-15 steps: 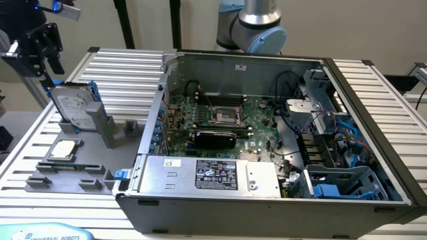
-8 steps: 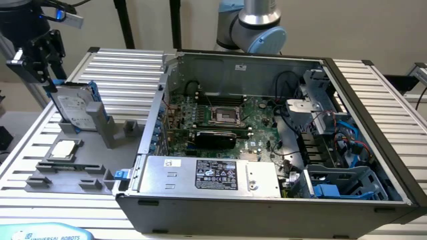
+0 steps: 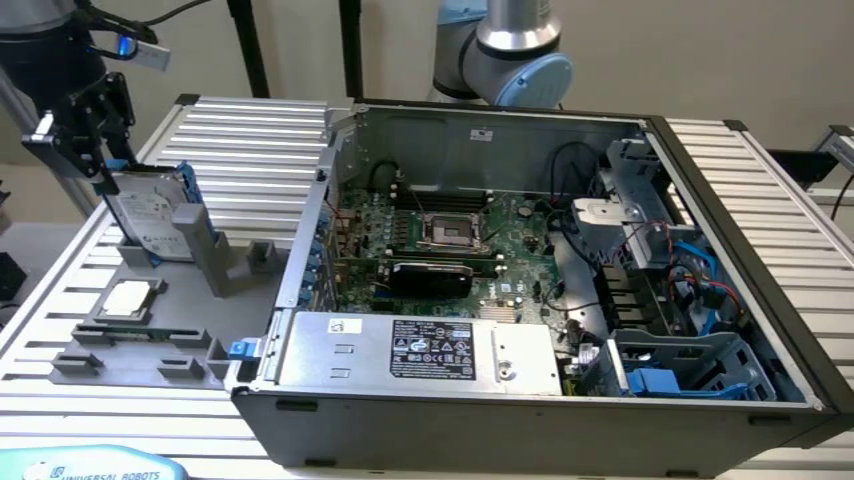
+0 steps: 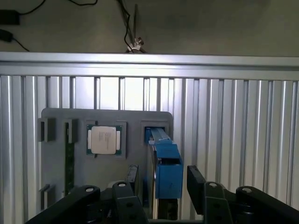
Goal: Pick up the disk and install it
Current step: 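Pick up the disk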
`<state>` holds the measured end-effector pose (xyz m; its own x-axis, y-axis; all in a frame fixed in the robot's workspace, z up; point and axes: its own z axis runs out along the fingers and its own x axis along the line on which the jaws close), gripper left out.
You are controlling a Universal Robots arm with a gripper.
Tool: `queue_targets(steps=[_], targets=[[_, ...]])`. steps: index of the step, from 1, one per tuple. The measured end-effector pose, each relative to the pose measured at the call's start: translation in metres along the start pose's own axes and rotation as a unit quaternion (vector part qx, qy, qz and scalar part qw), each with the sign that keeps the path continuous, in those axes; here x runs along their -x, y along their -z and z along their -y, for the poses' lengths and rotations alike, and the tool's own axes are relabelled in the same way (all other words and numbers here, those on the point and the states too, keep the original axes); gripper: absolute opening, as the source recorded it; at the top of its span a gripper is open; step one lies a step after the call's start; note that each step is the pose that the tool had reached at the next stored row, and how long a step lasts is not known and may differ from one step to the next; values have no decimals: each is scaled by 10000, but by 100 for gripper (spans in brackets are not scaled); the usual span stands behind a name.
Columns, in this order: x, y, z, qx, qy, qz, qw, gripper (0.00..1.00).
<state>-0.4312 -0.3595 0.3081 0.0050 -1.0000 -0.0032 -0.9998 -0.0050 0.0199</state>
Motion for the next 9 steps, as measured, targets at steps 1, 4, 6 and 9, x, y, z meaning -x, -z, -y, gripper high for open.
queue_targets(steps=[1, 4, 6, 9], targets=[[0, -18, -4, -1, 0, 0, 10000, 54], [-1, -74, -13, -4, -1, 0, 10000, 54], [-1, -111, -15, -5, -1, 0, 10000, 54], [-1, -159, -20, -11, -4, 0, 10000, 54]])
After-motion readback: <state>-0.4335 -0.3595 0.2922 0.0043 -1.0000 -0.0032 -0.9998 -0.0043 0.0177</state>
